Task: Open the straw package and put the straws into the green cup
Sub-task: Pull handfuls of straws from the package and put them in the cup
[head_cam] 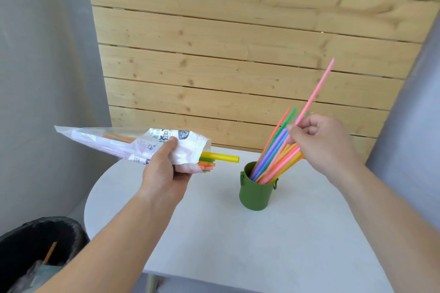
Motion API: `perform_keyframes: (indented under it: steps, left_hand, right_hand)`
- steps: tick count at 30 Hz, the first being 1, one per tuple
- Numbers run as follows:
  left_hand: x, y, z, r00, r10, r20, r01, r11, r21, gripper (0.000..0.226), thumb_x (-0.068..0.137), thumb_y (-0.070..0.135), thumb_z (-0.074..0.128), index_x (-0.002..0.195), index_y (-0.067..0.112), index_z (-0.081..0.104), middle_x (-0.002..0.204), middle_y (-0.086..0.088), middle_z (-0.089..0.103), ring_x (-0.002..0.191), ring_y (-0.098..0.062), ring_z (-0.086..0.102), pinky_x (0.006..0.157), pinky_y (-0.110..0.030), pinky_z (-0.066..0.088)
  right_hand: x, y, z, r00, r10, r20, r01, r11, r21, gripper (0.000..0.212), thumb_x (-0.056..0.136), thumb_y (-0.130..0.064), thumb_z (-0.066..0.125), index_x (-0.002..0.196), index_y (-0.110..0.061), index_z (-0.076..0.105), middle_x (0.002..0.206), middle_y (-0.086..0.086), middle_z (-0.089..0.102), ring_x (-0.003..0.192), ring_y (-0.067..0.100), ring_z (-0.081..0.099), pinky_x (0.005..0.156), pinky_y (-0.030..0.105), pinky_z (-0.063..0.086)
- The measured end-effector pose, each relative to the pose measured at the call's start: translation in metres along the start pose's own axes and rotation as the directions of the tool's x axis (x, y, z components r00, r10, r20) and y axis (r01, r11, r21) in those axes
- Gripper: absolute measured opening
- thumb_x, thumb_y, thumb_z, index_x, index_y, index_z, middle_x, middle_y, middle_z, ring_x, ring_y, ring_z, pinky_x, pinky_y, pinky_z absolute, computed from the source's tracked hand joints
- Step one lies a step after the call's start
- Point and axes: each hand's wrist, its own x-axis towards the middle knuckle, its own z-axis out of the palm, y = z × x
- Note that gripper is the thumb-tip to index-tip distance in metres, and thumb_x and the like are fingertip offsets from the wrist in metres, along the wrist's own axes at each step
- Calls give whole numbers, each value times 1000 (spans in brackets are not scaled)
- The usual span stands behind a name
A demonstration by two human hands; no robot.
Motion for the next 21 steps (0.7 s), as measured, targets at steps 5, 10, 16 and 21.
perform_keyframes:
  steps: [5, 10, 16, 21]
  left_hand:
    - [-3, -11, 10, 1000, -17, 26, 16, 999, 38, 39, 109, 24, 55, 138, -3, 50, 130, -35, 67, 61, -52, 75, 49, -48, 62]
    - [-5, -18, 15, 999, -33, 31, 31, 998, 61, 44, 108, 23, 56, 142, -4, 49, 126, -33, 69, 61, -53, 74, 48, -48, 62]
    - [-7, -16, 11, 999, -28, 19, 27, 998, 57, 50, 107, 21, 58, 147, -8, 47, 142, -33, 63, 84, -56, 70, 50, -50, 62]
    - [-11, -12, 11, 1000, -13, 9, 12, 1000, 28, 36, 107, 19, 59, 133, -5, 54, 133, -29, 68, 64, -49, 76, 48, -50, 61]
  right_hand:
    - [-7, 18, 10, 999, 12, 32, -8, 994, -108, 23, 94, -27, 64, 74, -16, 69, 72, 0, 78, 58, 19, 67, 56, 36, 55]
    - [-13, 37, 33, 979, 101, 175, -69, 981, -182, 32, 95, -29, 63, 71, -8, 69, 64, -3, 77, 39, 5, 60, 41, 23, 45]
    - [-24, 54, 42, 925, 240, 295, -184, 961, -205, 33, 95, -30, 63, 68, -14, 73, 59, -7, 75, 41, 14, 61, 36, 19, 39]
    - [-23, 44, 30, 936, 237, 258, -189, 962, -198, 37, 87, -45, 70, 68, -14, 73, 54, -7, 73, 37, 7, 59, 34, 17, 40]
